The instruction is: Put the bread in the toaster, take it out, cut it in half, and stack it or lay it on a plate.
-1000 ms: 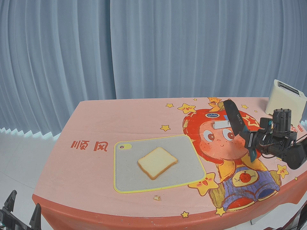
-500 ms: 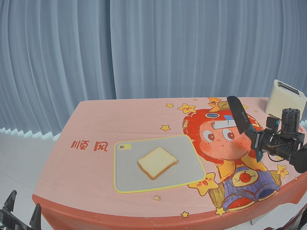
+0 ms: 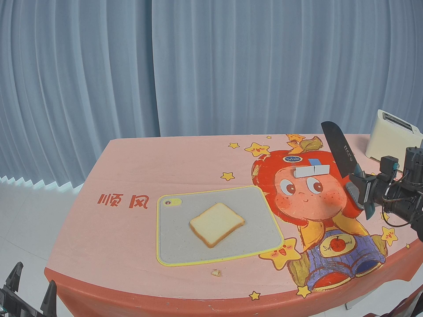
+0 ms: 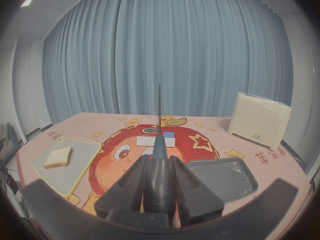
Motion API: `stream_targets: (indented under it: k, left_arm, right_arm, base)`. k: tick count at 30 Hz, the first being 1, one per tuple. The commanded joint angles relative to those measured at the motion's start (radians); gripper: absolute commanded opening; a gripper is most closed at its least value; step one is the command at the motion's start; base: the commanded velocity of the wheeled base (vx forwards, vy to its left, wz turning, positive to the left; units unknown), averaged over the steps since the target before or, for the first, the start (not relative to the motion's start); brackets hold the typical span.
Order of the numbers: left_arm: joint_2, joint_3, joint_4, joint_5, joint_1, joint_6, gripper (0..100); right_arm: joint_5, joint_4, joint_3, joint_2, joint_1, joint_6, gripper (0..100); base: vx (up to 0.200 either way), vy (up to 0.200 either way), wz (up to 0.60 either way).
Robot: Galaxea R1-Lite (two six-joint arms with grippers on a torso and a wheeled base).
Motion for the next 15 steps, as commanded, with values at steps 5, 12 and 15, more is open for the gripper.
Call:
stream_targets:
  k: [5, 12, 15]
  left_arm:
    - [-0.005, 0.018, 0.0, -0.001, 0.001, 0.0, 100]
    - [-0.005, 0.018, 0.0, -0.001, 0.001, 0.0, 100]
    - [-0.005, 0.018, 0.0, -0.001, 0.001, 0.0, 100]
  right_arm:
    - [0.003, 0.003, 0.074, -0.089, -0.003, 0.0, 0]
    - [0.032, -0.009, 0.108, -0.102, 0.005, 0.027, 0]
    - [0.04, -0.01, 0.114, -0.108, -0.001, 0.041, 0]
  base:
    - [0.0, 0.0, 0.0]
    - [0.0, 0.0, 0.0]
    - [0.0, 0.0, 0.0]
